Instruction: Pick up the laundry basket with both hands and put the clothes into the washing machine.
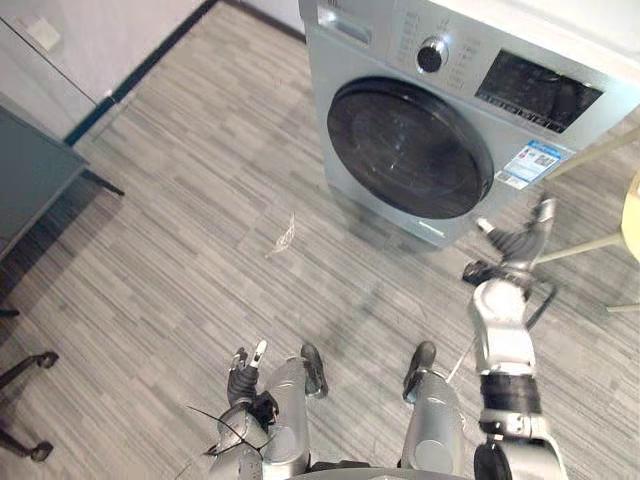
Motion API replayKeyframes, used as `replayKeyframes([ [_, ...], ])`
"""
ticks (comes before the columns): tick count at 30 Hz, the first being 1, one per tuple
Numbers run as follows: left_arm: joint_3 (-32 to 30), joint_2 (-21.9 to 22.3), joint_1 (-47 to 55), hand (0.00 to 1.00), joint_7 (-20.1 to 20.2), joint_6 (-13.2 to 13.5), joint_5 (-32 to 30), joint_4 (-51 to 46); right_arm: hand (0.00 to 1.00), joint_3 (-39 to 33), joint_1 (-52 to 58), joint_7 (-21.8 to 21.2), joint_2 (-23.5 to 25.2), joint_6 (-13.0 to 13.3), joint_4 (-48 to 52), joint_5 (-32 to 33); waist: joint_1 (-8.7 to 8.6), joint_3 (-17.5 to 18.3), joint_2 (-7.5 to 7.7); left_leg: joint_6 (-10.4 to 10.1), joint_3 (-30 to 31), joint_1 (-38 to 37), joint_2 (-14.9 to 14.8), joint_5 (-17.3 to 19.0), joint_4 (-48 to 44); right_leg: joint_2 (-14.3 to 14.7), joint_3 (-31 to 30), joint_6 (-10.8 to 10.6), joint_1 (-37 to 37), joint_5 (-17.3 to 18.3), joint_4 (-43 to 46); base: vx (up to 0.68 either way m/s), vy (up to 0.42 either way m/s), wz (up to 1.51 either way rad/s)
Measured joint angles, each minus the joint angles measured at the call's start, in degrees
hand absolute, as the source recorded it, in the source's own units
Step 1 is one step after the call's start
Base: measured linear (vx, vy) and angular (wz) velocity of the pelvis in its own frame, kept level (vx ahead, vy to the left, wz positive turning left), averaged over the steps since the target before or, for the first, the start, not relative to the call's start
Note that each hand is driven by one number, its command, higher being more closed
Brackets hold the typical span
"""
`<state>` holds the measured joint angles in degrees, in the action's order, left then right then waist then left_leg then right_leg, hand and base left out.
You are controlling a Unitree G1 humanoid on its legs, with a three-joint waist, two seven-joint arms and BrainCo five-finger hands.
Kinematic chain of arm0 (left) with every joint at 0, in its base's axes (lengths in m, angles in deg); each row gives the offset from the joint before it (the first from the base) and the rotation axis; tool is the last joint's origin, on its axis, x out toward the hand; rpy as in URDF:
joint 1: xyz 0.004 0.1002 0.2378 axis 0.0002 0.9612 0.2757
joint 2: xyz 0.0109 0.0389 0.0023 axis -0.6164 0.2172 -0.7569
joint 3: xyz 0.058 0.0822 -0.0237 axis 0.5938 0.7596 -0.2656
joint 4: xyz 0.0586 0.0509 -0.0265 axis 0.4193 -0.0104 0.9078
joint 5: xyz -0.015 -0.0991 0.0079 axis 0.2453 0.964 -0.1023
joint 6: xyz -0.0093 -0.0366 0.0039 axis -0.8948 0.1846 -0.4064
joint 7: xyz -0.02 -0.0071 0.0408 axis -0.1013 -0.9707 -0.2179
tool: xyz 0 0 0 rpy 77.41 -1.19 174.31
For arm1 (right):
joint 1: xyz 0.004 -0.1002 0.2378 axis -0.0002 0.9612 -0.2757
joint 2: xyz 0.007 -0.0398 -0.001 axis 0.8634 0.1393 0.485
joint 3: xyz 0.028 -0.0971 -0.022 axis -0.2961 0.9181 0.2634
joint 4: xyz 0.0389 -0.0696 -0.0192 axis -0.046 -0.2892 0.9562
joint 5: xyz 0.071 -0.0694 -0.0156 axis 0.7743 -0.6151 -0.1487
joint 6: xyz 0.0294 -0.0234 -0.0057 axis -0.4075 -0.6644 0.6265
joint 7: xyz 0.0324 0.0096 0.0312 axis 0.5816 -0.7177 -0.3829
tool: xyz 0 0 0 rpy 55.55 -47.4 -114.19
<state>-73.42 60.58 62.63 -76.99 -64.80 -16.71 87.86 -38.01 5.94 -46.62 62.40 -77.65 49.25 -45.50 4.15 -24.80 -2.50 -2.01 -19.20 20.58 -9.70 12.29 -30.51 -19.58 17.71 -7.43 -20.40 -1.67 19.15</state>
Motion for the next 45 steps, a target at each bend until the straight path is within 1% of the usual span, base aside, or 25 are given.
replayKeyframes([
  [2,0.0,0.0,-0.9,0.00,0.0,0.6,1.6,0.0,0.00,-1.7,-4.6,1.9,-2.8,-1.2,-2.4,0.0,0.09,-0.3,-0.38,0.9,1.5,1.3,0.8,-1.0,0.6,0.2,1.3,-0.1,0.0,-1.1,-1.7,0.02,-0.021,0.13],
  [5,0.4,0.0,-1.0,0.00,0.0,0.8,2.5,0.0,0.00,-2.3,-8.9,3.1,-5.5,-1.6,-6.3,0.1,0.98,-1.2,-0.48,0.7,4.2,2.1,1.8,-1.6,1.0,0.4,2.0,-0.1,0.0,-2.0,-3.1,0.06,-0.019,0.11],
  [8,1.6,-0.1,-2.0,0.00,0.1,1.3,3.4,0.1,0.00,-2.1,-16.2,2.7,-12.2,-1.5,-16.3,1.1,1.66,-2.0,-0.98,0.6,5.7,4.0,2.8,-3.2,2.6,0.2,2.9,0.3,-1.1,-2.7,-4.1,0.02,-0.025,0.21],
  [9,1.8,-0.1,-2.6,0.00,0.1,1.8,3.7,0.4,0.00,-1.4,-19.7,4.3,-14.0,-0.9,-19.6,2.6,1.62,-2.8,-1.58,0.6,6.6,5.0,2.7,-3.6,2.6,0.5,3.8,0.5,-1.3,-3.1,-4.7,0.00,-0.016,0.15],
  [11,1.8,-0.1,-3.3,0.00,0.1,2.1,3.9,1.0,0.00,-1.1,-20.4,4.4,-14.5,0.8,-21.2,3.0,1.30,-3.4,-1.70,0.7,7.1,5.5,2.7,-3.9,2.5,0.7,4.1,0.6,-1.3,-3.4,-5.0,-0.03,-0.020,0.09],
  [12,1.9,-0.1,-4.5,0.00,0.1,2.4,4.2,2.2,0.00,1.0,-21.0,4.1,-16.6,2.5,-23.7,3.4,1.23,-3.5,-1.89,0.7,7.3,6.1,2.8,-4.0,2.5,0.8,4.3,0.7,-1.6,-3.9,-5.3,-0.07,-0.010,0.00],
  [14,2.5,-0.1,-5.6,0.00,0.2,2.5,5.2,2.8,0.00,3.1,-23.5,4.0,-19.0,3.9,-27.6,4.8,1.16,-3.6,-2.07,0.5,7.7,7.4,2.8,-3.9,2.3,0.9,4.3,1.1,-2.5,-4.3,-5.6,-0.13,-0.007,-0.01],
  [17,4.0,-0.2,-7.9,0.00,0.2,2.8,6.8,4.7,0.00,6.6,-29.5,3.8,-22.6,5.9,-36.0,6.3,1.45,-4.0,-2.86,-0.7,9.6,9.1,3.2,-4.4,3.4,1.7,4.3,1.3,-3.0,-4.5,-8.5,-0.18,-0.020,0.02],
  [19,5.0,-0.1,-8.7,0.00,0.3,2.9,8.2,4.7,0.00,8.6,-33.2,3.2,-24.8,6.8,-40.4,7.7,1.56,-4.4,-3.65,-2.1,11.0,9.7,3.7,-5.3,5.9,1.8,3.9,1.7,-3.9,-4.8,-6.5,-0.16,-0.014,0.14],
  [21,6.4,-0.4,-9.5,0.00,0.2,3.1,9.2,4.7,0.00,11.0,-36.1,2.5,-27.2,7.7,-44.5,9.7,2.51,-4.6,-4.06,-4.1,11.8,10.1,3.8,-6.6,8.5,2.7,3.9,2.4,-4.2,-3.1,-5.4,-0.20,-0.112,0.17],
  [22,6.6,-0.5,-9.9,0.00,0.3,3.1,10.2,4.5,0.00,13.8,-38.3,0.6,-28.9,7.9,-48.0,10.6,3.19,-4.7,-4.33,-5.8,12.8,10.3,3.9,-7.8,11.1,3.2,4.4,1.6,-4.9,-2.4,-6.6,-0.27,-0.158,0.09],
  [23,7.1,-0.4,-10.5,0.00,0.3,3.1,10.4,4.7,0.00,17.2,-42.3,-5.5,-31.7,6.4,-53.6,12.5,3.86,-4.5,-4.96,-7.8,13.9,10.5,4.0,-9.6,15.7,4.2,5.7,-1.2,-5.5,-0.3,-9.6,-0.24,-0.135,0.07],
  [24,8.4,-0.3,-10.8,0.00,0.3,3.0,10.4,4.8,0.00,18.8,-44.6,-8.1,-33.4,5.3,-55.8,13.5,4.85,-4.2,-6.15,-7.6,15.6,11.4,3.4,-10.0,17.6,5.4,6.5,-2.0,-6.9,0.4,-8.5,-0.26,-0.130,-0.06],
  [25,9.9,-0.2,-11.1,0.00,1.0,3.2,10.4,4.4,0.00,21.7,-47.2,-11.6,-36.6,4.4,-57.9,15.0,7.11,-4.1,-8.04,-8.2,16.6,13.6,1.5,-12.6,19.0,6.0,3.9,2.1,-12.0,1.9,7.9,-0.26,-0.173,0.43],
  [26,9.7,-1.6,-11.7,0.00,1.4,3.0,10.9,4.9,0.00,25.2,-47.3,-14.4,-38.7,4.2,-60.6,16.3,6.30,-4.9,-6.41,-10.7,17.5,13.6,3.2,-15.5,20.6,5.1,2.2,2.2,-8.2,11.2,7.7,-0.29,-0.192,0.57],
  [27,9.3,-1.1,-12.0,0.00,1.5,3.0,11.0,5.3,0.00,27.0,-48.7,-16.4,-39.3,4.1,-61.5,16.6,6.48,-4.8,-7.08,-10.0,18.9,15.3,2.7,-16.9,19.8,5.5,3.2,2.6,-9.6,11.4,8.3,-0.25,-0.198,0.58],
  [28,9.2,-0.7,-12.0,0.00,1.6,2.9,11.6,5.0,0.00,30.4,-50.0,-18.8,-39.6,4.1,-61.7,17.1,7.29,-4.9,-6.80,-8.0,21.3,16.6,3.0,-18.0,16.3,5.8,4.6,2.3,-10.0,11.4,6.6,-0.18,-0.125,-0.29],
  [29,9.2,-0.6,-11.9,0.00,1.9,2.9,11.8,5.0,0.00,34.6,-50.7,-21.6,-39.8,4.2,-61.7,18.2,8.57,-4.9,-6.84,-6.7,23.2,13.8,2.8,-19.0,16.7,7.1,4.9,1.5,-10.0,10.1,3.4,-0.14,-0.094,-0.39],
  [30,9.7,-0.6,-12.0,0.00,3.1,2.8,12.1,5.0,0.00,38.7,-50.8,-24.4,-41.1,4.5,-61.7,18.9,8.74,-4.9,-6.79,-4.8,23.6,11.9,2.9,-22.2,22.3,7.8,5.1,2.5,-9.8,6.1,0.4,-0.08,-0.059,-0.29],
  [32,10.8,-0.6,-12.0,0.00,4.1,2.7,12.2,5.2,0.00,41.2,-50.8,-26.2,-42.4,4.4,-61.7,19.3,9.03,-4.9,-6.81,-5.2,23.6,11.7,2.7,-23.4,24.2,8.5,5.4,3.7,-9.7,3.3,-2.0,-0.05,-0.059,-0.04],
  [35,11.1,-0.6,-12.0,0.00,5.4,2.3,12.6,5.3,0.00,45.0,-52.2,-30.1,-42.5,4.5,-61.6,21.2,9.32,-4.9,-6.81,-4.7,23.6,11.0,1.9,-25.1,26.8,10.2,5.8,5.4,-8.4,-0.3,-6.1,0.00,-0.073,-0.09],
  [37,11.3,-0.6,-12.0,0.00,5.8,2.1,12.7,5.4,0.00,47.3,-52.7,-31.3,-42.5,4.9,-61.6,21.4,9.44,-4.9,-6.81,-4.5,23.7,10.5,1.7,-25.2,26.9,10.7,6.0,6.1,-7.4,-1.2,-7.4,0.02,-0.062,-0.02],
  [41,11.7,-0.7,-12.0,0.00,7.3,1.9,12.9,5.2,0.00,50.0,-52.9,-33.1,-42.5,5.6,-61.6,22.1,9.58,-4.9,-6.82,-4.5,23.8,9.5,1.7,-25.3,27.7,10.9,6.3,6.1,-6.6,-1.2,-7.8,0.03,-0.067,0.01],
  [42,12.2,-0.7,-12.0,0.00,7.8,1.9,12.9,5.0,0.00,50.2,-53.0,-34.5,-42.7,5.6,-61.8,23.7,9.60,-4.9,-6.82,-4.6,24.0,9.5,1.6,-25.8,28.5,11.0,6.7,6.1,-6.6,-1.4,-8.4,0.01,-0.059,0.04],
  [45,12.6,-0.7,-12.1,0.00,7.9,2.0,13.1,4.9,0.00,50.8,-53.1,-34.7,-42.7,5.6,-63.0,26.0,10.17,-4.9,-6.83,-4.7,24.2,9.5,1.5,-25.9,28.9,11.2,7.0,6.2,-6.4,-1.4,-8.8,0.02,-0.067,0.04],
])
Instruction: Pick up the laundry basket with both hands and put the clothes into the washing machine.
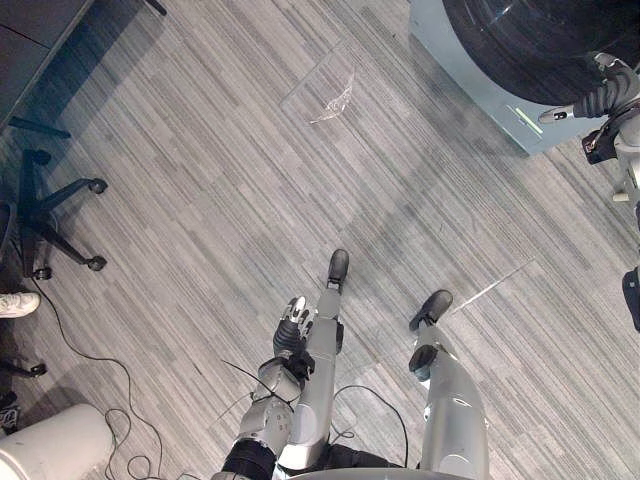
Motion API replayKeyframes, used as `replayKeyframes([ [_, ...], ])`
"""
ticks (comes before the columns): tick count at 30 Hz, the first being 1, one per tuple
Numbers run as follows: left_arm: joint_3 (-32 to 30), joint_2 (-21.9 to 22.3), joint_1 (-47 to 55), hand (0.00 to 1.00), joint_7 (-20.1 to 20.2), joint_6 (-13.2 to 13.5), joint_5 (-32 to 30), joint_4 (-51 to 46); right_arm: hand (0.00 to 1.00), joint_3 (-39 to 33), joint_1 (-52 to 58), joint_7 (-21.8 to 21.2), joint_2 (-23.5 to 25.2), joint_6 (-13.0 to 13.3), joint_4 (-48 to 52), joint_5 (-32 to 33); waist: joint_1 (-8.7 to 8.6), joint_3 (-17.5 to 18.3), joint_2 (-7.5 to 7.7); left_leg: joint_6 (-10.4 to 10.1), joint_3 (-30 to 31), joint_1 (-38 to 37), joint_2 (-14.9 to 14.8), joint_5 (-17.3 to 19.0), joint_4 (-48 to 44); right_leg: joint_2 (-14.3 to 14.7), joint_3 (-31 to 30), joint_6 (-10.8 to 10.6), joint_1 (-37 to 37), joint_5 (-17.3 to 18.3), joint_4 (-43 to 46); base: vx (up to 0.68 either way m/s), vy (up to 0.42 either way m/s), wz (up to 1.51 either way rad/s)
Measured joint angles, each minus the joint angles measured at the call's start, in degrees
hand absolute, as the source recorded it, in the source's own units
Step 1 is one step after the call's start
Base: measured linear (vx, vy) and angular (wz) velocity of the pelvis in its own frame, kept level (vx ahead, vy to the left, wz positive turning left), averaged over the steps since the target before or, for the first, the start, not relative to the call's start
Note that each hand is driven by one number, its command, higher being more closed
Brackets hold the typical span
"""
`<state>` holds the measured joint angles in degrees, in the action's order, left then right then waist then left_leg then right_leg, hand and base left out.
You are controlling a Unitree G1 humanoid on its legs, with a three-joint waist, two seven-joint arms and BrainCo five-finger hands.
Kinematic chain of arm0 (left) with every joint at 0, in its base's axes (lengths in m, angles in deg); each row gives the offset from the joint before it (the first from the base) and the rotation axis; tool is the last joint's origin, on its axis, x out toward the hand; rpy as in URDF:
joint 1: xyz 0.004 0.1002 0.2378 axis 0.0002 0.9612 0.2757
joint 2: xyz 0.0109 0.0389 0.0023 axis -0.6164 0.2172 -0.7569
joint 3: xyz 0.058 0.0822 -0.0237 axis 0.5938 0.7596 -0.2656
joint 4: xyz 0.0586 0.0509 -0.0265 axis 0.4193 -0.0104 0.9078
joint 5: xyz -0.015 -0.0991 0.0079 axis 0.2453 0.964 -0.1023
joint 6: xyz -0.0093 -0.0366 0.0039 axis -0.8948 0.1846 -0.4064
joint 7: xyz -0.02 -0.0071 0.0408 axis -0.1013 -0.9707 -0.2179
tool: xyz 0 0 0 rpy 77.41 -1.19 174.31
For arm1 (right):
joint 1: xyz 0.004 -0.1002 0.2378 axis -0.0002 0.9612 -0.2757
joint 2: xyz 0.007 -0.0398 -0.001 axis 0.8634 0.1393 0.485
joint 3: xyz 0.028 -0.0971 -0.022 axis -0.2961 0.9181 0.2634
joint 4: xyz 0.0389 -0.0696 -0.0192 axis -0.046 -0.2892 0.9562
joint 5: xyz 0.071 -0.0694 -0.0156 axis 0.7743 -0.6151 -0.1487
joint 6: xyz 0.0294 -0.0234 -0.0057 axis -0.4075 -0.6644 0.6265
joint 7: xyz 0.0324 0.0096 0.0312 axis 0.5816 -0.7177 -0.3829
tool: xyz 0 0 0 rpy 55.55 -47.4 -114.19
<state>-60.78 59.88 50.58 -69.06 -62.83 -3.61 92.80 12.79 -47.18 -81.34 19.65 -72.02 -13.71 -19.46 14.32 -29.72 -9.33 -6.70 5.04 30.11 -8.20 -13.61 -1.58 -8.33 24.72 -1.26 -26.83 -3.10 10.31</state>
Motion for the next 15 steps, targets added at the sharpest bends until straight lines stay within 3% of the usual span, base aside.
replayKeyframes([
  [3,0.0,0.0,0.0,0.00,-0.1,0.0,0.2,-0.1,0.00,-0.3,-0.6,1.8,0.0,0.0,-1.5,0.5,0.65,0.0,0.00,0.0,0.3,0.0,-0.2,0.0,0.0,0.3,0.4,0.0,0.5,-0.1,-0.6,0.02,-0.064,0.04],
  [6,-0.1,0.0,-0.1,0.00,-0.7,0.1,0.4,-0.1,0.00,-4.8,-1.1,7.4,0.0,0.1,-1.6,-0.9,0.85,0.0,0.00,-0.2,0.4,-0.2,-0.3,-0.2,0.2,0.4,0.4,0.0,0.7,-0.1,-0.6,0.02,-0.059,0.02],
  [11,-1.0,0.2,-1.6,0.00,-3.8,-0.2,1.7,-0.2,0.00,-16.3,-1.0,14.9,0.8,-3.1,-2.9,-1.1,0.43,0.0,0.07,-0.2,0.3,-0.8,-0.5,-0.2,0.7,0.6,0.5,0.0,1.0,-0.1,-0.6,0.02,-0.058,-0.01],
  [15,-2.2,0.3,-2.2,0.00,-5.4,-0.4,1.8,-0.3,0.00,-25.3,-1.0,19.4,2.1,-3.6,-2.4,0.2,-0.59,0.0,0.46,-0.5,0.3,-0.9,-0.9,-0.4,1.1,0.9,0.6,0.0,1.0,-0.1,-0.7,0.01,-0.063,0.00],
])
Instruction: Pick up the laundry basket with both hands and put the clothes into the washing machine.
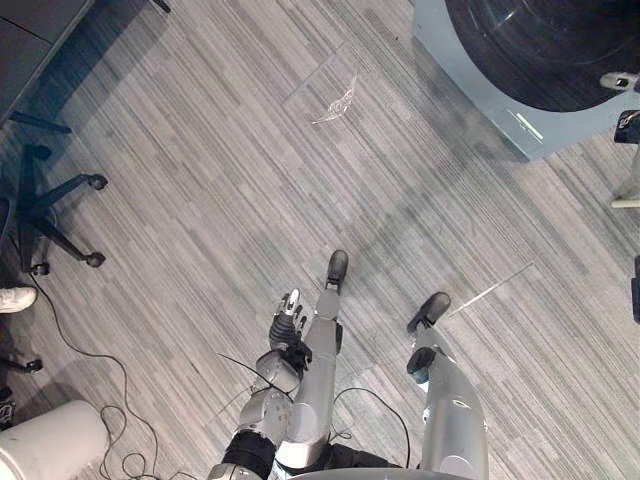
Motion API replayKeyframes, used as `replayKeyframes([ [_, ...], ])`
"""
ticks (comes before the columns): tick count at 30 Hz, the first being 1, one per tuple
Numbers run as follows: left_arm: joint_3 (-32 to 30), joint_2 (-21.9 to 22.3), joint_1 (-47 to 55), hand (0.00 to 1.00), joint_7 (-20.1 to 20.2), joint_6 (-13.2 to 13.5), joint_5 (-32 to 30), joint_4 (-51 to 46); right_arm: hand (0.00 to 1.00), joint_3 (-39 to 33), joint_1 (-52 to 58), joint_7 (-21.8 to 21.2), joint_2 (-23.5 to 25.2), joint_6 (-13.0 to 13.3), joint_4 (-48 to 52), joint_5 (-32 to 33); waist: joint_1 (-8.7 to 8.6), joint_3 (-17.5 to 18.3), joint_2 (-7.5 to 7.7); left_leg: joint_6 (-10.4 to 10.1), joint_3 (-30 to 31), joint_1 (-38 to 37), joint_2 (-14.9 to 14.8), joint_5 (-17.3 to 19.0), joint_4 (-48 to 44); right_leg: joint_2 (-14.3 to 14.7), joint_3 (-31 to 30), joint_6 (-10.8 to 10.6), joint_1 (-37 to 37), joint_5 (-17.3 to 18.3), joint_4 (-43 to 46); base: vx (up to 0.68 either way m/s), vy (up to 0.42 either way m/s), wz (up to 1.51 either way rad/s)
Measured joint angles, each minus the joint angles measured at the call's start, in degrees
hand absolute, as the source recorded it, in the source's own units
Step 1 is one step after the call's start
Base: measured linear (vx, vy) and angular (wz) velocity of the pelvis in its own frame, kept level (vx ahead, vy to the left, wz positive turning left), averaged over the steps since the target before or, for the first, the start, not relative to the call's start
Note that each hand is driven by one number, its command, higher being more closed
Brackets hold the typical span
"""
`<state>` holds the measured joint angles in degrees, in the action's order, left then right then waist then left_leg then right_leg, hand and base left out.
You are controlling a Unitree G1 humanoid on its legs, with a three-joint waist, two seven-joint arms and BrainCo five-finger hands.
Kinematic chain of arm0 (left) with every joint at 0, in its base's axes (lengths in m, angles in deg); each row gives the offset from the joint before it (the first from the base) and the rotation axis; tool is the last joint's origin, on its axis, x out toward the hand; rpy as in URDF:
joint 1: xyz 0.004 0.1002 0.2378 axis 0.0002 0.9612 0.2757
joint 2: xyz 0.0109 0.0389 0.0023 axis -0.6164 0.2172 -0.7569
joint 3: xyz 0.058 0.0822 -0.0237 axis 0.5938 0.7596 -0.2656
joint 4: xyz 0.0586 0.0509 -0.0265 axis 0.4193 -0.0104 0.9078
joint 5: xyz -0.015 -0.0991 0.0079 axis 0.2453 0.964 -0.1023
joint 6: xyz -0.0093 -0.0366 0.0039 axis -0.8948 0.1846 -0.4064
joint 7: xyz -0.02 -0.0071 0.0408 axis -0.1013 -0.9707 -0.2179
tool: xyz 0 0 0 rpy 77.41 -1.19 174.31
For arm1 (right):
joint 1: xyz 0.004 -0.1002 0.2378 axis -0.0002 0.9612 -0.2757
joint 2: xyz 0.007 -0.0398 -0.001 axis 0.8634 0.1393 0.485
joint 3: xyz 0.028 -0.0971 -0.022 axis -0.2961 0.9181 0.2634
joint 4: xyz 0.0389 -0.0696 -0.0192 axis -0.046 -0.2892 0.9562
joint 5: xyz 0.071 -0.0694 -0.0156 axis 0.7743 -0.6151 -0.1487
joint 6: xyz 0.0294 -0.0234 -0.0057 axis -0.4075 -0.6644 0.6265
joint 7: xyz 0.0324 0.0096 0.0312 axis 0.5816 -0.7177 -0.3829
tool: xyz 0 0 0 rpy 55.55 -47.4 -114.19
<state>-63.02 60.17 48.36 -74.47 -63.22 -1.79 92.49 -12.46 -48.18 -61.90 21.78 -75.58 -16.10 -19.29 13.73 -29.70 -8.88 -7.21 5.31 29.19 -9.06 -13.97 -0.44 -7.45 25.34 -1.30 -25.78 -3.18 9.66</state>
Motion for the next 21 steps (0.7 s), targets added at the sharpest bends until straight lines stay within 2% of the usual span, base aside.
replayKeyframes([
  [3,0.1,-0.1,0.0,0.00,-1.0,-0.2,0.5,0.1,0.00,-5.4,0.0,3.6,0.7,0.0,2.1,1.4,-0.63,0.0,0.66,0.3,0.0,-0.1,-0.2,-0.5,0.6,0.3,0.1,0.0,0.0,0.0,-0.5,0.01,-0.063,-0.01],
  [8,0.1,-0.3,-0.2,0.00,-1.0,-0.2,1.0,0.6,0.00,-5.5,-0.4,3.8,0.7,0.0,1.9,1.9,-0.77,0.1,1.20,0.0,0.6,-0.1,-0.4,-1.3,1.8,0.7,0.5,0.1,0.0,-0.3,-1.1,0.02,-0.060,0.02],
  [18,1.0,-0.5,-0.5,0.00,0.3,0.1,1.0,2.2,0.00,8.4,-7.3,0.1,0.3,0.2,-3.3,6.6,0.00,0.1,1.17,-0.6,2.2,0.6,-0.9,-3.6,5.7,2.3,2.4,0.3,0.0,-1.9,-5.1,0.01,-0.043,0.05],
  [21,1.1,-0.5,-0.6,0.00,0.4,0.6,1.0,2.0,0.00,12.8,-9.2,-1.6,-1.3,1.1,-3.6,8.3,1.66,0.2,1.12,-0.7,3.0,1.8,-0.9,-3.6,5.7,2.8,3.2,0.6,0.0,-2.7,-7.0,0.03,-0.021,0.10],
])
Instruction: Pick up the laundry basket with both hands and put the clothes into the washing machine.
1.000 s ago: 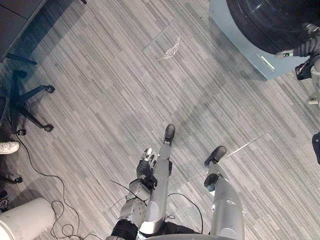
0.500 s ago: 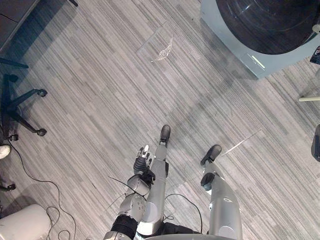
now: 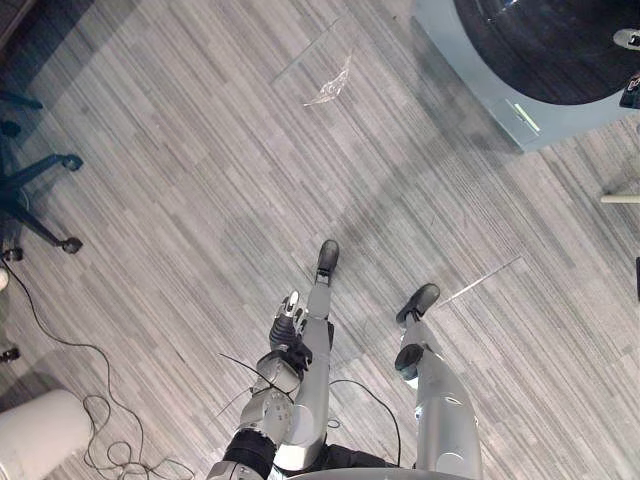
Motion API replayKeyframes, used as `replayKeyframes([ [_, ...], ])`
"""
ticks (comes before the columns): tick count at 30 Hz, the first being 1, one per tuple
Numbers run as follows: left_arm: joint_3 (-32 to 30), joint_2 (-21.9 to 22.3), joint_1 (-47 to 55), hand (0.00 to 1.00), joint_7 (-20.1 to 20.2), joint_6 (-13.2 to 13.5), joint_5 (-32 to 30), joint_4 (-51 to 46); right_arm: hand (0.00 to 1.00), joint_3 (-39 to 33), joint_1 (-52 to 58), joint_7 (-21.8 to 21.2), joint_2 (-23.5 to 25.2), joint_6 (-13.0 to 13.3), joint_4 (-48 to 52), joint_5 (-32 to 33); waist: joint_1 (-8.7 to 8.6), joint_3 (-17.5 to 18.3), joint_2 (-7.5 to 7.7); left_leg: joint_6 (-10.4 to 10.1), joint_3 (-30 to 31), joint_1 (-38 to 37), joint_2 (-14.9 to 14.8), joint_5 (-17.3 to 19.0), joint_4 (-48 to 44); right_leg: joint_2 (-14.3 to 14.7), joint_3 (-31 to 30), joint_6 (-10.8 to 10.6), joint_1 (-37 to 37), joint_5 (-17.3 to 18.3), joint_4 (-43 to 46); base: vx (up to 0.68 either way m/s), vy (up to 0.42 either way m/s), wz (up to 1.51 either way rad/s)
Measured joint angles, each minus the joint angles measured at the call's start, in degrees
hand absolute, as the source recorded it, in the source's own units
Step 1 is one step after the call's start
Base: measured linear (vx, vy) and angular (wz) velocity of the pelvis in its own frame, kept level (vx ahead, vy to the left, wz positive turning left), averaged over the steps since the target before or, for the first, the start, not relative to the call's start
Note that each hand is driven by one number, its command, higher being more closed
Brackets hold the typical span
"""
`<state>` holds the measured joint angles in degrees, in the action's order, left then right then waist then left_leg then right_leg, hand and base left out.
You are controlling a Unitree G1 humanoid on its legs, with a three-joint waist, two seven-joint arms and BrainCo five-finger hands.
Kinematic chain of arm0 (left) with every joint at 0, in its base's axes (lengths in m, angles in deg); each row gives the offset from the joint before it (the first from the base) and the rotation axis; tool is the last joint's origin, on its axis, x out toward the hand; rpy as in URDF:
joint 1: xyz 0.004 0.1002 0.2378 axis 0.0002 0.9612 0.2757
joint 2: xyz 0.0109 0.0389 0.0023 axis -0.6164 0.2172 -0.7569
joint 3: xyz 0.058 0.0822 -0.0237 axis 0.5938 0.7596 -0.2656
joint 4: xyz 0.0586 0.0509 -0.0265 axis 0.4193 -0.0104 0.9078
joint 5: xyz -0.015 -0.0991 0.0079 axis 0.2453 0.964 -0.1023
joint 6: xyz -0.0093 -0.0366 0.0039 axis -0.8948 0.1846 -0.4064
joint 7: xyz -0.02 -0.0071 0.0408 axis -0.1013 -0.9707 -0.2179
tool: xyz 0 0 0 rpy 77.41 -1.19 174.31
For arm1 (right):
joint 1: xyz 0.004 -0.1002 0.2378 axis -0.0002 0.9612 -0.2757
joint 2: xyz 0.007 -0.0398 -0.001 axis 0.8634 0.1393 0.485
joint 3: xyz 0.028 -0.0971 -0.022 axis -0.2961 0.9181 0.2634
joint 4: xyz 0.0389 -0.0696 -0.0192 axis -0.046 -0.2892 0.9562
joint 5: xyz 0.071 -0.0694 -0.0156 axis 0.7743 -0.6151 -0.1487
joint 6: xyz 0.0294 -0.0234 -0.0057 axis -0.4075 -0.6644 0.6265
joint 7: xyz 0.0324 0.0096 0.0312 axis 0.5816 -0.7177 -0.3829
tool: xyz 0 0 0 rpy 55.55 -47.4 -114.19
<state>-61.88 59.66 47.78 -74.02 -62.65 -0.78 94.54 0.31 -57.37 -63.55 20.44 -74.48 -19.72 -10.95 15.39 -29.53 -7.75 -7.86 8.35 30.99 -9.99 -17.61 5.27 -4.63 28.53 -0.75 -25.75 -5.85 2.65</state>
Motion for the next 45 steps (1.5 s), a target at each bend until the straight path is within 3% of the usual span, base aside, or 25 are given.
replayKeyframes([
  [6,-0.2,0.0,0.0,0.00,2.5,0.2,0.0,-0.1,0.00,7.8,-2.5,-5.2,-5.6,0.3,-1.2,4.9,1.33,0.0,-0.04,0.0,1.4,2.2,0.3,0.0,0.0,0.6,1.4,-0.3,0.3,-1.5,-4.0,0.05,0.014,0.10],
  [11,-0.3,-0.1,-0.1,0.00,6.7,-0.7,-0.1,-0.6,0.00,14.8,-3.0,-16.2,-9.1,-0.7,-0.6,9.5,1.22,0.0,-0.07,0.0,1.5,2.4,0.4,0.0,0.1,0.8,1.5,-0.3,0.4,-1.6,-4.6,0.05,0.053,0.01],
  [20,1.2,-1.0,-1.1,0.00,8.7,-1.4,-0.1,0.3,0.00,14.3,4.2,-25.0,-7.6,-3.8,4.5,15.5,2.74,0.1,-0.14,0.0,0.9,1.9,-0.2,0.0,0.1,1.8,0.9,0.3,0.8,-2.2,-5.8,0.01,0.078,-0.05],
  [23,1.5,-1.1,-1.5,0.00,8.7,-1.3,-0.1,2.0,0.00,11.2,10.1,-25.4,-4.0,-2.8,6.8,17.8,2.54,0.1,-0.21,0.0,0.4,-0.1,0.0,0.1,0.0,1.6,0.3,0.1,2.7,-2.6,-6.5,0.04,0.100,-0.03],
  [32,2.2,-2.7,-1.5,0.00,9.8,-1.1,-0.2,3.4,0.00,10.8,21.3,-27.9,4.1,-0.7,13.2,17.1,2.29,0.4,-0.60,-0.2,-0.4,-2.0,0.0,0.2,0.0,1.5,-0.6,-0.2,4.1,-2.7,-6.6,0.00,0.092,-0.04],
  [35,2.1,-3.5,-1.4,0.00,9.9,-1.1,-0.2,4.2,0.00,7.7,25.9,-27.9,8.2,0.5,13.7,15.2,2.45,0.4,-0.51,-0.3,-0.4,-3.8,0.1,0.3,0.0,1.3,-0.5,0.0,6.0,-2.8,-6.4,0.03,0.075,0.08],
  [38,2.0,-3.6,-1.4,0.00,9.9,-1.3,-1.2,4.2,0.00,5.2,31.0,-27.8,12.6,-0.2,13.0,11.8,1.66,0.8,-0.26,-0.2,-0.3,-4.9,0.3,0.3,0.0,0.4,-0.5,-0.8,6.5,-1.9,-4.6,0.03,0.070,0.07],
  [42,1.0,-4.2,-0.8,0.00,9.9,-1.7,-1.3,4.0,0.00,-1.8,42.6,-27.6,20.1,-1.0,12.6,8.1,0.20,1.5,1.16,0.3,-0.4,-6.0,1.2,2.5,-3.3,-1.0,-0.6,-1.3,7.8,0.0,-1.3,0.02,0.055,0.05],
  [45,0.7,-6.1,2.3,0.00,9.9,-1.8,-1.7,0.9,0.00,-8.4,53.5,-26.3,29.6,-0.5,14.7,6.0,-1.52,1.5,3.47,0.3,-1.2,-7.8,1.4,7.8,-10.6,-1.7,-2.0,-2.0,11.1,2.6,1.7,0.01,0.021,-0.11],
])
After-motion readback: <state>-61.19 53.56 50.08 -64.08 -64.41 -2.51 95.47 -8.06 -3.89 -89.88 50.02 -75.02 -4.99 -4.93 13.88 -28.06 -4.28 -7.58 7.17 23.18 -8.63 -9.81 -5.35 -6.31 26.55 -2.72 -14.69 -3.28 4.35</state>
